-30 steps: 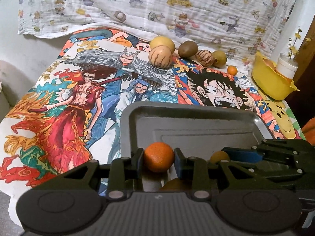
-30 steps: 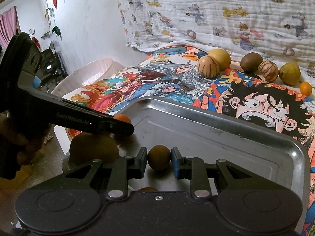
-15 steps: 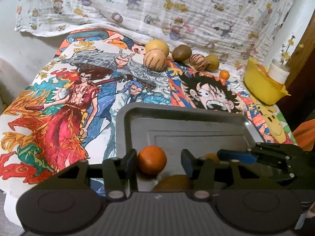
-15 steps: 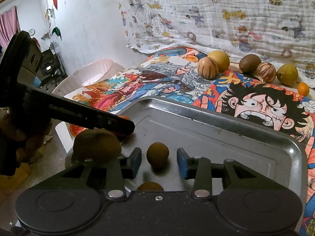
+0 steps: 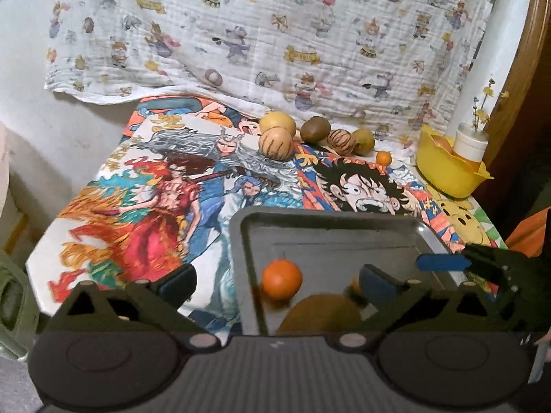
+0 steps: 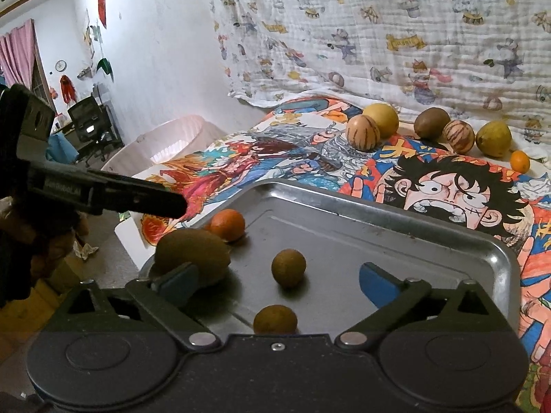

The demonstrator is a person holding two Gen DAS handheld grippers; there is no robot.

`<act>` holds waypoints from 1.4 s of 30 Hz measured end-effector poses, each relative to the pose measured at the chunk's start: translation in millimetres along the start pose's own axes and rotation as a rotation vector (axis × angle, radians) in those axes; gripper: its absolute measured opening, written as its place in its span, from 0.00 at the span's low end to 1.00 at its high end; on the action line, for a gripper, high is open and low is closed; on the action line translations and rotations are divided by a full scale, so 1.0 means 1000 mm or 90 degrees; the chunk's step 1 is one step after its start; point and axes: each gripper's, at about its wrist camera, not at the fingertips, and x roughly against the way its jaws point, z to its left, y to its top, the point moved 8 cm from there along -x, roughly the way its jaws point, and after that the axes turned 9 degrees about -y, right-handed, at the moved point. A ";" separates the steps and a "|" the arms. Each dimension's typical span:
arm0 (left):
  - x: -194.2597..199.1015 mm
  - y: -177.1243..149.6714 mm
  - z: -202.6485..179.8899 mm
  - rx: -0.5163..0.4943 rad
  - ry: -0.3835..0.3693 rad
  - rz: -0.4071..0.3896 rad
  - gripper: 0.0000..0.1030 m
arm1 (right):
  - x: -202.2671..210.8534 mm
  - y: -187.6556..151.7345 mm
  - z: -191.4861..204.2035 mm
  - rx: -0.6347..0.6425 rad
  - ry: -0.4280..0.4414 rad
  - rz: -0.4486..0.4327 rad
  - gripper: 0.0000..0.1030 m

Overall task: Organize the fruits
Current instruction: 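Open left gripper releasing the tangerine while right gripper releases the small fruit onto the tray, then lift both open tools away from the tray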

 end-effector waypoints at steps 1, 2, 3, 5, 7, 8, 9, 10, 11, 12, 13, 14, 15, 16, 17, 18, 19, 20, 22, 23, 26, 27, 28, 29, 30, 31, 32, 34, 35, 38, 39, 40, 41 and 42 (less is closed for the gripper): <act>0.003 -0.002 0.001 0.002 0.000 -0.001 0.99 | 0.002 0.000 0.001 0.000 0.002 -0.001 0.99; 0.007 -0.005 0.002 0.004 -0.001 -0.002 0.99 | 0.004 -0.001 0.001 0.000 0.003 -0.001 0.99; 0.010 -0.007 0.003 0.004 -0.002 -0.002 0.99 | 0.005 -0.002 0.002 0.001 0.004 0.000 0.99; 0.015 -0.013 0.004 0.000 -0.003 -0.001 0.99 | 0.008 -0.005 0.002 0.003 0.004 0.005 0.99; 0.019 -0.018 0.004 -0.012 -0.002 0.002 0.99 | 0.011 -0.008 0.001 0.007 0.000 0.009 0.99; 0.021 -0.021 0.003 -0.022 -0.001 0.004 0.99 | 0.012 -0.010 0.000 0.009 -0.002 0.010 0.99; 0.023 -0.023 0.002 -0.032 -0.001 0.007 0.99 | 0.013 -0.011 -0.001 0.011 -0.006 0.012 0.99; 0.025 -0.025 0.001 -0.043 -0.001 0.009 0.99 | 0.014 -0.013 -0.003 0.013 -0.010 0.015 0.99; 0.026 -0.027 0.000 -0.057 0.000 0.014 0.99 | 0.015 -0.015 -0.005 0.015 -0.013 0.018 0.99; 0.027 -0.029 -0.002 -0.073 -0.002 0.020 0.99 | 0.016 -0.016 -0.007 0.017 -0.017 0.022 0.99; 0.028 -0.031 -0.005 -0.087 -0.004 0.025 0.99 | 0.018 -0.018 -0.009 0.020 -0.021 0.026 0.99; 0.029 -0.033 -0.007 -0.105 -0.006 0.031 0.99 | 0.019 -0.020 -0.010 0.023 -0.025 0.028 0.99; 0.029 -0.035 -0.010 -0.122 -0.008 0.036 0.99 | 0.021 -0.022 -0.012 0.027 -0.030 0.029 0.99; 0.029 -0.036 -0.013 -0.140 -0.009 0.040 0.99 | 0.022 -0.022 -0.014 0.030 -0.034 0.031 0.99; 0.029 -0.038 -0.015 -0.159 -0.009 0.044 0.99 | 0.023 -0.023 -0.016 0.034 -0.040 0.031 0.99; 0.029 -0.039 -0.018 -0.173 -0.011 0.049 0.99 | 0.024 -0.024 -0.018 0.038 -0.044 0.032 0.99; 0.029 -0.041 -0.019 -0.183 -0.013 0.052 0.99 | 0.025 -0.025 -0.020 0.042 -0.048 0.033 0.99; 0.028 -0.042 -0.021 -0.194 -0.016 0.057 0.99 | 0.026 -0.026 -0.022 0.045 -0.054 0.034 0.99; 0.026 -0.042 -0.022 -0.207 -0.018 0.064 0.99 | 0.026 -0.025 -0.026 0.048 -0.062 0.035 0.99; 0.025 -0.042 -0.022 -0.210 -0.019 0.067 0.99 | 0.025 -0.025 -0.028 0.049 -0.065 0.036 0.99; 0.022 -0.039 -0.019 -0.207 -0.023 0.075 0.99 | 0.024 -0.024 -0.036 0.043 -0.073 0.038 0.99; 0.021 -0.038 -0.017 -0.204 -0.026 0.076 0.99 | 0.023 -0.023 -0.038 0.041 -0.074 0.038 0.99; 0.020 -0.036 -0.016 -0.199 -0.029 0.077 0.99 | 0.022 -0.022 -0.041 0.039 -0.076 0.039 0.99; 0.020 -0.034 -0.014 -0.194 -0.032 0.078 0.99 | 0.021 -0.021 -0.043 0.038 -0.077 0.040 0.99; 0.019 -0.032 -0.012 -0.188 -0.035 0.079 0.99 | 0.020 -0.020 -0.045 0.037 -0.079 0.041 0.99; 0.018 -0.030 -0.010 -0.183 -0.038 0.079 0.99 | 0.018 -0.019 -0.047 0.037 -0.080 0.042 0.99; 0.017 -0.027 -0.008 -0.179 -0.040 0.081 0.99 | 0.017 -0.017 -0.049 0.037 -0.081 0.043 0.99; 0.014 -0.022 -0.005 -0.174 -0.040 0.082 0.99 | 0.014 -0.014 -0.052 0.039 -0.083 0.044 0.99; 0.013 -0.020 -0.004 -0.171 -0.038 0.082 0.99 | 0.011 -0.012 -0.054 0.040 -0.084 0.045 0.99; 0.007 -0.010 0.001 -0.159 -0.033 0.080 0.99 | 0.006 -0.005 -0.058 0.041 -0.083 0.044 0.99; 0.005 -0.007 0.002 -0.154 -0.033 0.078 0.99 | 0.004 -0.003 -0.059 0.042 -0.082 0.044 0.99; 0.003 -0.005 0.002 -0.149 -0.032 0.076 0.99 | 0.002 0.000 -0.060 0.043 -0.082 0.043 0.99; 0.001 -0.002 0.003 -0.143 -0.031 0.074 0.99 | 0.000 0.002 -0.060 0.045 -0.080 0.043 0.99; -0.002 0.002 0.005 -0.136 -0.030 0.073 0.99 | -0.002 0.005 -0.061 0.048 -0.079 0.043 0.99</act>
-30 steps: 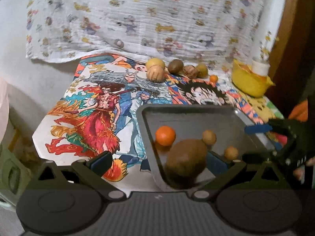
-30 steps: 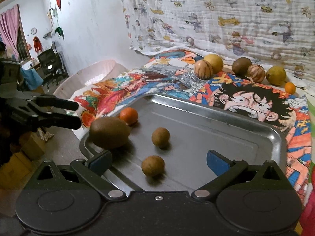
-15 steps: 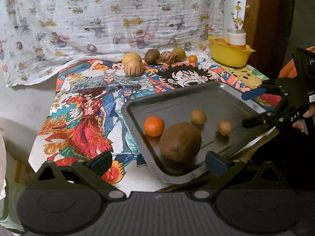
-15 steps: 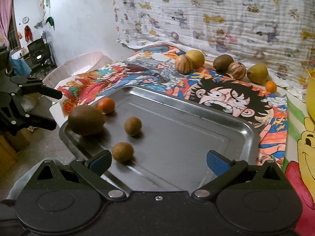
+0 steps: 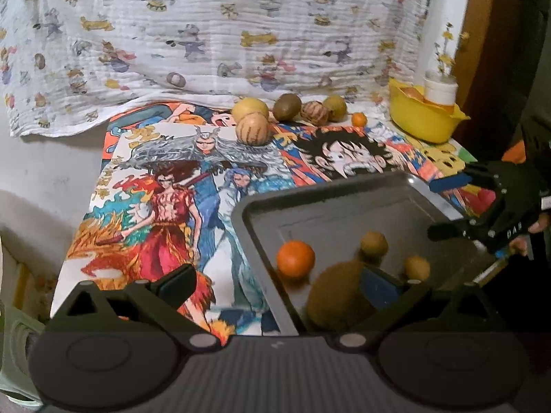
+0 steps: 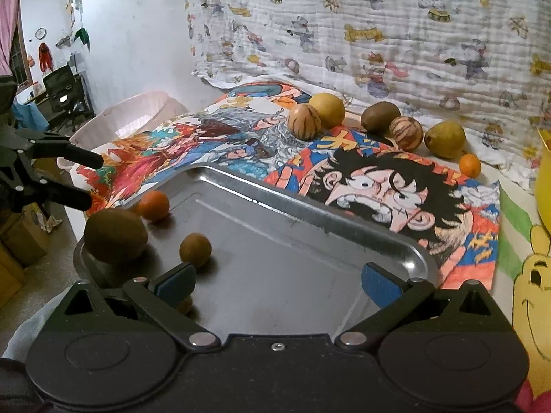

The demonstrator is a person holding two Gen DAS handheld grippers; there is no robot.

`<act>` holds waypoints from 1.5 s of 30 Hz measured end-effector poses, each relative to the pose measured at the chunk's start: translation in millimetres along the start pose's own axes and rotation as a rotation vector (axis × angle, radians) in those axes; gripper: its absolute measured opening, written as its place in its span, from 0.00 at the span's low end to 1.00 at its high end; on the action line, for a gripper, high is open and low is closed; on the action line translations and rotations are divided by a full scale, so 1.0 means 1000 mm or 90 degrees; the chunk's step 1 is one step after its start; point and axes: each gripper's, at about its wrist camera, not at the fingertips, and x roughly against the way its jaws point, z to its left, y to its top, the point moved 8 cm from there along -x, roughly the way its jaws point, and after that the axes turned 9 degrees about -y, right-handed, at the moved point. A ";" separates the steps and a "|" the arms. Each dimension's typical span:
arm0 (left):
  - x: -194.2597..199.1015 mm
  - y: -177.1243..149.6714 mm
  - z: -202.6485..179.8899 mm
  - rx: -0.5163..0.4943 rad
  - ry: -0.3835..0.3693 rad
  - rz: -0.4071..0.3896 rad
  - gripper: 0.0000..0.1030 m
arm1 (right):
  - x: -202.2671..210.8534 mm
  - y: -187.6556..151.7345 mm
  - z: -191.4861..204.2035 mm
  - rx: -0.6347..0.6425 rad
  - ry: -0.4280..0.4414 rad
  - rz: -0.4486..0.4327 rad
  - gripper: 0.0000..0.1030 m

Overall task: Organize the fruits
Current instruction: 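Lift both open tools away from the tray, then move left tool toward the striped melon while right tool approaches the fruit row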

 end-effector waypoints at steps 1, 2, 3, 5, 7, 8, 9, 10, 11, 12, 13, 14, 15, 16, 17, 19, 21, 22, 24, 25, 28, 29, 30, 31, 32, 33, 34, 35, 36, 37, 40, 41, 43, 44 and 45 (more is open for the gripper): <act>-0.002 0.002 0.002 0.006 0.002 -0.001 0.99 | -0.002 0.002 0.000 0.001 0.001 0.000 0.99; -0.004 0.005 0.003 0.014 0.004 -0.001 0.99 | -0.004 0.005 -0.001 0.003 0.002 0.001 0.99; -0.007 0.007 0.005 0.020 0.005 0.000 0.99 | -0.006 0.007 -0.001 0.005 0.004 0.002 0.99; -0.010 0.012 0.006 0.022 0.006 0.001 0.99 | -0.010 0.012 -0.001 0.010 0.007 0.003 0.99; -0.013 0.017 0.007 0.015 0.010 0.002 0.99 | -0.014 0.016 -0.001 0.017 0.008 0.005 0.99; -0.015 0.020 0.008 0.010 0.012 0.001 0.99 | -0.017 0.018 -0.002 0.020 0.008 0.005 0.99; -0.017 0.024 0.009 0.009 0.015 0.000 0.99 | -0.020 0.021 -0.003 0.024 0.007 0.005 0.99; -0.019 0.026 0.010 0.011 0.016 -0.002 0.99 | -0.023 0.023 -0.003 0.026 0.007 0.005 0.99; -0.022 0.030 0.013 0.017 0.018 -0.004 0.99 | -0.026 0.025 -0.004 0.028 0.008 0.005 0.99; -0.025 0.033 0.017 0.026 0.020 -0.006 0.99 | -0.029 0.028 -0.005 0.029 0.008 0.006 0.99; -0.027 0.036 0.020 0.034 0.022 -0.008 0.99 | -0.032 0.030 -0.006 0.029 0.009 0.005 0.99; -0.031 0.040 0.025 0.046 0.024 -0.012 0.99 | -0.036 0.032 -0.006 0.029 0.009 0.005 0.99; -0.033 0.043 0.029 0.054 0.026 -0.014 0.99 | -0.039 0.036 -0.008 0.029 0.009 0.003 0.99; -0.037 0.048 0.034 0.064 0.030 -0.018 0.99 | -0.042 0.039 -0.009 0.030 0.009 0.002 0.99; -0.040 0.051 0.039 0.070 0.035 -0.020 0.99 | -0.046 0.042 -0.010 0.031 0.008 0.001 0.99; -0.046 0.059 0.048 0.082 0.044 -0.024 0.99 | -0.053 0.050 -0.011 0.036 0.007 -0.001 0.99; -0.054 0.067 0.059 0.093 0.048 -0.025 0.99 | -0.060 0.060 -0.012 0.044 0.006 -0.002 0.99; -0.059 0.071 0.062 0.097 0.047 -0.024 0.99 | -0.063 0.065 -0.013 0.049 0.005 -0.004 0.99; -0.068 0.079 0.069 0.098 0.042 -0.022 0.99 | -0.068 0.075 -0.013 0.068 0.002 -0.011 0.99; -0.074 0.084 0.071 0.095 0.039 -0.020 0.99 | -0.070 0.081 -0.014 0.084 -0.001 -0.018 0.99; -0.089 0.095 0.074 0.082 0.030 -0.016 0.99 | -0.074 0.094 -0.018 0.139 -0.013 -0.034 0.99; -0.094 0.098 0.074 0.077 0.025 -0.016 0.99 | -0.075 0.097 -0.021 0.155 -0.020 -0.038 0.99; -0.100 0.102 0.074 0.072 0.020 -0.016 0.99 | -0.077 0.100 -0.025 0.177 -0.031 -0.043 0.99; -0.105 0.104 0.074 0.068 0.016 -0.016 0.99 | -0.079 0.104 -0.029 0.193 -0.041 -0.046 0.99; -0.112 0.107 0.074 0.063 0.011 -0.015 0.99 | -0.082 0.106 -0.034 0.205 -0.048 -0.048 0.99; -0.117 0.110 0.073 0.060 0.009 -0.015 0.99 | -0.086 0.110 -0.039 0.215 -0.056 -0.048 0.99; -0.124 0.113 0.073 0.054 0.007 -0.016 0.99 | -0.090 0.113 -0.044 0.219 -0.062 -0.047 0.99; -0.130 0.116 0.073 0.051 0.004 -0.017 0.99 | -0.096 0.116 -0.049 0.222 -0.069 -0.044 0.99; -0.137 0.120 0.072 0.050 0.001 -0.018 0.99 | -0.103 0.120 -0.055 0.221 -0.079 -0.039 0.99; -0.142 0.122 0.072 0.052 0.000 -0.020 0.99 | -0.111 0.123 -0.060 0.219 -0.087 -0.037 0.99; -0.158 0.132 0.072 0.066 0.009 -0.022 0.99 | -0.130 0.130 -0.074 0.202 -0.104 -0.029 0.98; -0.163 0.135 0.071 0.071 0.010 -0.025 0.99 | -0.137 0.131 -0.078 0.196 -0.110 -0.026 0.98; -0.171 0.137 0.070 0.076 0.013 -0.025 0.99 | -0.147 0.133 -0.084 0.193 -0.120 -0.019 0.98; -0.174 0.139 0.070 0.076 0.016 -0.024 0.99 | -0.152 0.133 -0.086 0.194 -0.124 -0.016 0.97; -0.178 0.140 0.069 0.074 0.021 -0.021 0.99 | -0.155 0.133 -0.087 0.197 -0.128 -0.016 0.97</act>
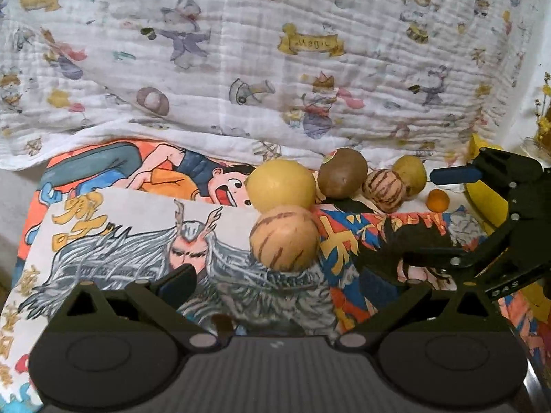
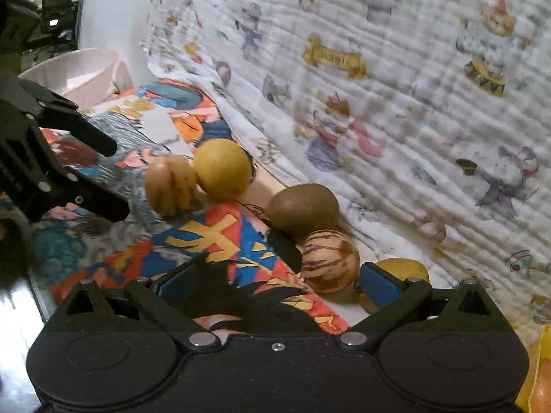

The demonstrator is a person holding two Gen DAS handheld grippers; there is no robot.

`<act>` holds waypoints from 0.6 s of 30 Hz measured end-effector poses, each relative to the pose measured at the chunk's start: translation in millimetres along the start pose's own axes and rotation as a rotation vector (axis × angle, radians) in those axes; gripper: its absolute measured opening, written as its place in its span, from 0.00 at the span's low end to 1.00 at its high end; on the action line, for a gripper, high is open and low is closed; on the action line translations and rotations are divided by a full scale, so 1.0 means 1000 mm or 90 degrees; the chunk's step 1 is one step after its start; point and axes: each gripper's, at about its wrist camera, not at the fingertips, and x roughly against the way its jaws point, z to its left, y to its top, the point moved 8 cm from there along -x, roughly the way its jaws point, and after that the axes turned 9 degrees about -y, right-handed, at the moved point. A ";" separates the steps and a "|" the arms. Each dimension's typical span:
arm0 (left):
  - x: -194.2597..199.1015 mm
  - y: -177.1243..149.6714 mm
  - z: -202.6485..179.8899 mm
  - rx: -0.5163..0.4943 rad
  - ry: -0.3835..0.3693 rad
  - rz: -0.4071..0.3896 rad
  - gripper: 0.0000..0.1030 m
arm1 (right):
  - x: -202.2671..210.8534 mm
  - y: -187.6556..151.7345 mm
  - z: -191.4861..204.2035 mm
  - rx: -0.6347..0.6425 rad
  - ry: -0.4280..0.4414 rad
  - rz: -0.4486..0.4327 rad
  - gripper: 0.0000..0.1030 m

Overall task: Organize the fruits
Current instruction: 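Move left tool toward the striped melon while right tool approaches the fruit row, then close left gripper on the pale striped melon while right gripper closes on the dark-striped melon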

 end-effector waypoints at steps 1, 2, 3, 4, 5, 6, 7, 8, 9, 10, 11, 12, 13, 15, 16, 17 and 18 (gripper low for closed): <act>-0.003 0.001 0.000 -0.002 0.005 0.002 0.99 | -0.003 0.000 0.000 0.004 -0.004 -0.001 0.97; -0.006 0.002 0.000 -0.005 0.008 0.004 0.99 | -0.006 0.000 0.000 0.009 -0.009 -0.003 0.97; -0.009 0.002 -0.001 -0.008 0.010 0.006 0.99 | -0.008 -0.001 0.000 0.014 -0.014 -0.006 0.96; -0.012 0.003 -0.001 -0.010 0.012 0.007 0.99 | -0.010 -0.001 0.000 0.018 -0.017 -0.008 0.96; -0.014 0.003 -0.001 -0.011 0.015 0.008 0.99 | -0.012 -0.001 0.000 0.022 -0.020 -0.010 0.95; -0.016 0.004 -0.001 -0.011 0.017 0.008 0.99 | -0.014 -0.001 0.000 0.025 -0.023 -0.012 0.94; -0.018 0.005 0.000 -0.009 0.017 0.004 0.99 | -0.015 -0.001 0.001 0.028 -0.026 -0.015 0.93; -0.019 0.005 0.000 -0.007 0.016 0.001 0.99 | -0.016 -0.001 0.001 0.032 -0.030 -0.018 0.92; -0.020 0.006 0.000 -0.004 0.015 -0.003 0.99 | -0.017 0.000 0.001 0.036 -0.034 -0.021 0.91; -0.021 0.006 0.000 -0.003 0.014 -0.005 0.99 | -0.018 0.001 0.001 0.039 -0.037 -0.024 0.90; -0.021 0.007 0.000 -0.003 0.014 -0.008 0.99 | -0.019 0.002 0.001 0.043 -0.041 -0.026 0.90; -0.022 0.008 0.000 -0.003 0.014 -0.011 0.99 | -0.020 0.002 0.001 0.046 -0.045 -0.029 0.89; -0.023 0.008 0.000 -0.004 0.015 -0.014 0.99 | -0.022 0.003 0.001 0.048 -0.051 -0.030 0.88; -0.024 0.009 0.001 -0.005 0.020 -0.019 0.97 | -0.025 0.005 -0.001 0.049 -0.064 -0.031 0.87; -0.024 0.009 0.001 -0.005 0.021 -0.019 0.97 | -0.026 0.006 -0.002 0.050 -0.068 -0.030 0.86; -0.025 0.009 0.002 -0.004 0.022 -0.020 0.95 | -0.028 0.006 -0.003 0.051 -0.074 -0.029 0.86; -0.025 0.008 0.002 -0.002 0.023 -0.020 0.94 | -0.030 0.006 -0.004 0.053 -0.080 -0.028 0.85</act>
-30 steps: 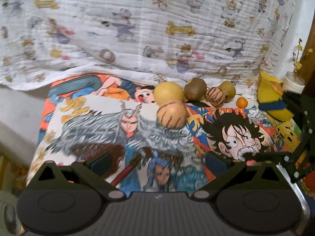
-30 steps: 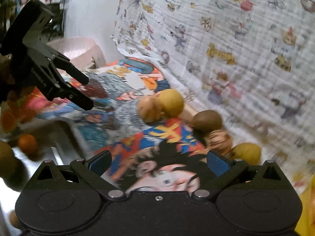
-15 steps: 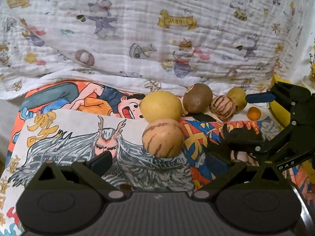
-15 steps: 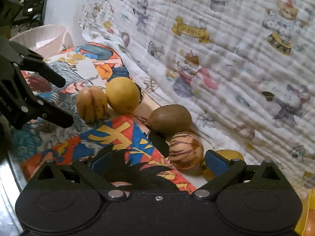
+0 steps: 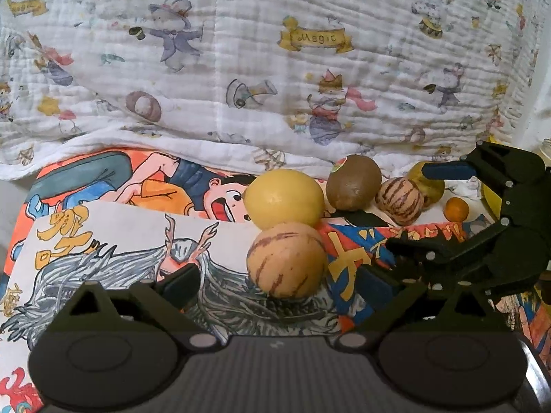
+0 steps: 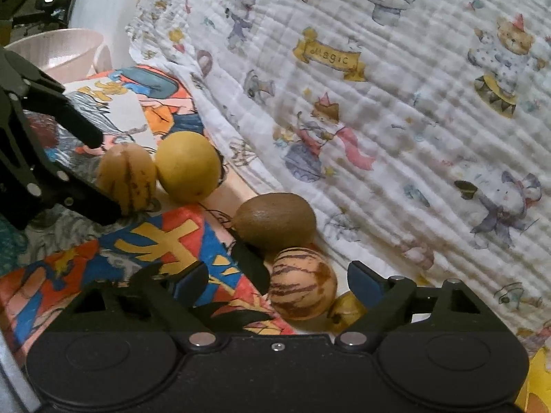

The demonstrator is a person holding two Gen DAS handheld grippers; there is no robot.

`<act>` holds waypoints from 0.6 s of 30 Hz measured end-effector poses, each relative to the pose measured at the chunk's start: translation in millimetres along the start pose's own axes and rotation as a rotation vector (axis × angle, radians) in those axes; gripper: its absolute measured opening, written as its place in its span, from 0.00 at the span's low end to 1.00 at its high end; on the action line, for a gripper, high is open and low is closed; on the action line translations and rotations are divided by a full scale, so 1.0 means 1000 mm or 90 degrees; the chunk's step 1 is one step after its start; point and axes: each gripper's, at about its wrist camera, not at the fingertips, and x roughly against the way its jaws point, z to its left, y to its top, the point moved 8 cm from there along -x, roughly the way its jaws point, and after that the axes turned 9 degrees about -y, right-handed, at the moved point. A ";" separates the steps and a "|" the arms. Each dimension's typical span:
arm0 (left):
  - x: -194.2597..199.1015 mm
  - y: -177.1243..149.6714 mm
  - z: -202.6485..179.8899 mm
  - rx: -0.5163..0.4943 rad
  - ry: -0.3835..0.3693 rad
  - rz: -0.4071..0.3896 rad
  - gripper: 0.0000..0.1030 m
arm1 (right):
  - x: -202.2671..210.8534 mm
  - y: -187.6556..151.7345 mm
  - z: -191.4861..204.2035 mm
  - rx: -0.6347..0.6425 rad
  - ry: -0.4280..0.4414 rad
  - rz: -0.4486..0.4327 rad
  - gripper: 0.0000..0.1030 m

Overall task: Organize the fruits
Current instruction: 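Close left gripper on the pale striped melon while right gripper closes on the dark-striped melon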

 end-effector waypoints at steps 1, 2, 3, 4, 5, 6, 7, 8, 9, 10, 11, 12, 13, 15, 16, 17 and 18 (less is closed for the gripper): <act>-0.001 0.000 0.000 0.001 -0.001 0.001 0.93 | -0.002 0.000 -0.001 0.003 -0.005 0.002 0.84; -0.001 -0.001 0.000 0.003 -0.002 0.001 0.91 | -0.004 0.000 -0.001 0.006 -0.011 0.005 0.84; -0.002 -0.001 0.000 0.003 -0.003 0.001 0.91 | -0.006 -0.001 -0.001 0.010 -0.014 0.007 0.83; -0.003 -0.001 -0.001 0.002 -0.003 0.002 0.89 | -0.007 -0.001 -0.001 0.014 -0.017 0.011 0.82; -0.004 -0.001 -0.001 0.000 -0.001 0.001 0.88 | -0.010 -0.002 -0.001 0.020 -0.022 0.015 0.81; -0.005 -0.001 -0.002 -0.001 0.000 0.001 0.87 | -0.012 -0.002 -0.001 0.026 -0.028 0.018 0.79; -0.006 -0.001 -0.002 -0.002 0.000 0.002 0.84 | -0.014 -0.003 -0.001 0.030 -0.031 0.022 0.78; -0.007 -0.001 -0.002 -0.001 -0.001 0.003 0.82 | -0.016 -0.003 -0.001 0.034 -0.034 0.025 0.77; -0.008 -0.001 -0.003 -0.001 -0.002 0.003 0.80 | -0.018 -0.004 -0.001 0.035 -0.037 0.027 0.75; -0.009 -0.002 -0.003 0.001 -0.004 0.004 0.78 | -0.018 -0.004 -0.001 0.035 -0.039 0.029 0.73; -0.009 -0.002 -0.003 0.001 -0.004 0.004 0.76 | -0.020 -0.003 -0.001 0.037 -0.043 0.029 0.71; -0.009 -0.002 -0.003 0.001 -0.004 0.004 0.75 | -0.020 -0.003 -0.001 0.040 -0.047 0.027 0.69; -0.009 -0.002 -0.004 0.000 -0.003 0.003 0.73 | -0.021 -0.003 0.000 0.045 -0.050 0.026 0.67; -0.009 -0.001 -0.004 0.001 -0.003 0.001 0.70 | -0.022 -0.003 0.001 0.048 -0.052 0.026 0.64; -0.010 -0.001 -0.003 0.004 -0.004 0.001 0.69 | -0.022 -0.003 0.001 0.047 -0.053 0.027 0.60; -0.010 -0.001 -0.003 0.008 -0.006 0.000 0.66 | -0.022 -0.003 0.001 0.046 -0.055 0.030 0.59; -0.010 0.000 -0.003 0.009 -0.006 0.000 0.65 | -0.022 -0.004 0.001 0.047 -0.060 0.032 0.56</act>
